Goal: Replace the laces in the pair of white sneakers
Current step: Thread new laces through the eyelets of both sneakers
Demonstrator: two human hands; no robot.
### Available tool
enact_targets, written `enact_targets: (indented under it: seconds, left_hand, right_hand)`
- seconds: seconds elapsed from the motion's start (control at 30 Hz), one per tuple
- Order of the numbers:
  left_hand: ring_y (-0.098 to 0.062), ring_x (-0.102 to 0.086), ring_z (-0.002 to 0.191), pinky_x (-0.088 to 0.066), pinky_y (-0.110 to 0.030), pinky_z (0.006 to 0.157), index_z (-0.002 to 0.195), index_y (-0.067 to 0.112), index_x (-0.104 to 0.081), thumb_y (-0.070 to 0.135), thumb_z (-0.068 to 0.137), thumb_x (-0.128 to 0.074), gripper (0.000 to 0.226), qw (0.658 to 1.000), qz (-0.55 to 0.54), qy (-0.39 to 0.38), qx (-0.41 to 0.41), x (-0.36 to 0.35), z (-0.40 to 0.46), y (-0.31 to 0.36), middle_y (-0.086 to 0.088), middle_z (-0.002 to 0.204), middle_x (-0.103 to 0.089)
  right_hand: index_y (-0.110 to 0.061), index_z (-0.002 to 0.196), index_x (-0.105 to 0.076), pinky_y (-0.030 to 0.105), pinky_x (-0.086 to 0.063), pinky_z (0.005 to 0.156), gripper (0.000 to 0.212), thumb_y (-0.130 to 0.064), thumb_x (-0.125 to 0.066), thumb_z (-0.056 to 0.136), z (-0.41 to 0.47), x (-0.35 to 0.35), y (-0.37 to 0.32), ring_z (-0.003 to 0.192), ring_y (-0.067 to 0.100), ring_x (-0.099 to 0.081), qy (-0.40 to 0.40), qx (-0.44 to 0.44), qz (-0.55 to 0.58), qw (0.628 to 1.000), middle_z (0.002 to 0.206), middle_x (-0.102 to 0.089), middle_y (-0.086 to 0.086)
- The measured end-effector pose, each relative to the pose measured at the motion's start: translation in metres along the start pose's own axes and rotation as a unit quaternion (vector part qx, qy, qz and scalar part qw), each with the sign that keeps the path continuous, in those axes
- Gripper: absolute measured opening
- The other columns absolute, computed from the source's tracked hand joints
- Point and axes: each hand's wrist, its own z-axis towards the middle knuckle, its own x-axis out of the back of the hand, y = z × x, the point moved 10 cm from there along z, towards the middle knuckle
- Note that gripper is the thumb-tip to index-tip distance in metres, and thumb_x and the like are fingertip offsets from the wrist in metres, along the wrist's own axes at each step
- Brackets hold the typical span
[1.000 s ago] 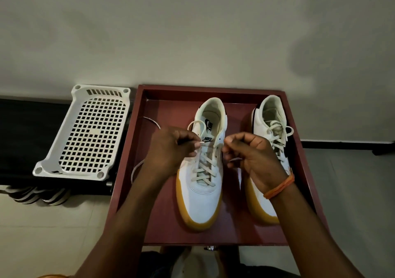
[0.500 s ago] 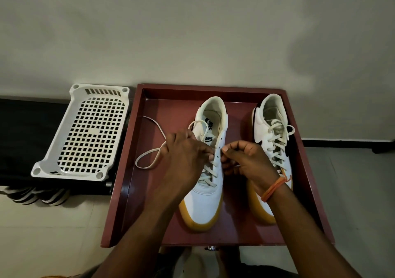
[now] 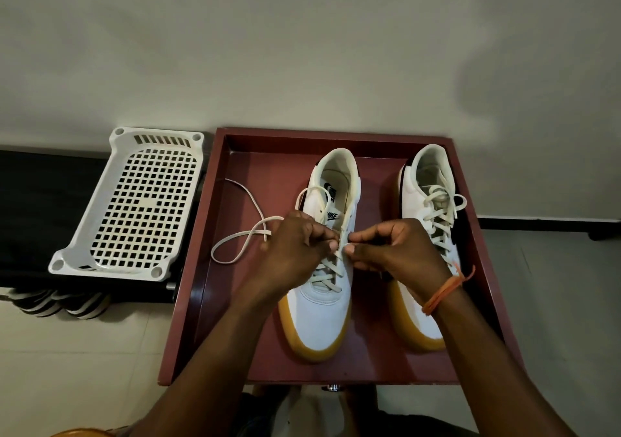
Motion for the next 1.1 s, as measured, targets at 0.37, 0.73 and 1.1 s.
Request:
enact_targets:
  seconds: [0.37, 0.73, 1.1]
  left_hand:
    - [-0.022, -0.037, 0.108, -0.036, -0.041, 0.094, 0.091, 0.041, -0.074, 0.050, 0.084, -0.068, 0.012, 0.969, 0.242, 0.040, 0.025, 0.014, -0.005, 0.004, 0.007, 0.101, -0.041]
    - [-0.019, -0.035, 0.112, -0.022, -0.027, 0.089, 0.087, 0.033, -0.073, 0.033, 0.090, -0.068, 0.007, 0.983, 0.179, 0.015, 0.026, 0.005, -0.008, 0.005, 0.003, 0.106, -0.046]
    - [-0.016, -0.033, 0.111, -0.025, -0.033, 0.086, 0.095, 0.040, -0.073, 0.047, 0.089, -0.065, 0.012, 0.965, 0.259, 0.020, 0.024, 0.009, -0.010, 0.011, 0.009, 0.107, -0.040]
  right_hand:
    - [-0.010, 0.075, -0.062, 0.036, -0.060, 0.065, 0.019, 0.001, -0.061, 0.091, 0.004, 0.037, -0.013, 0.075, 0.028, -0.072, 0.083, 0.036, -0.118, 0.989, 0.077, -0.068, 0.013]
    - [-0.014, 0.088, -0.063, 0.042, -0.060, 0.057, 0.013, -0.003, -0.058, 0.093, -0.004, 0.067, -0.031, 0.061, 0.024, -0.070, 0.202, 0.110, -0.073, 0.970, 0.086, -0.068, 0.011]
    - [-0.016, 0.062, -0.070, 0.016, -0.041, 0.057, 0.020, -0.023, -0.084, 0.074, -0.001, 0.018, -0.039, 0.060, 0.012, -0.059, 0.100, 0.195, -0.334, 0.917, 0.063, -0.064, -0.003]
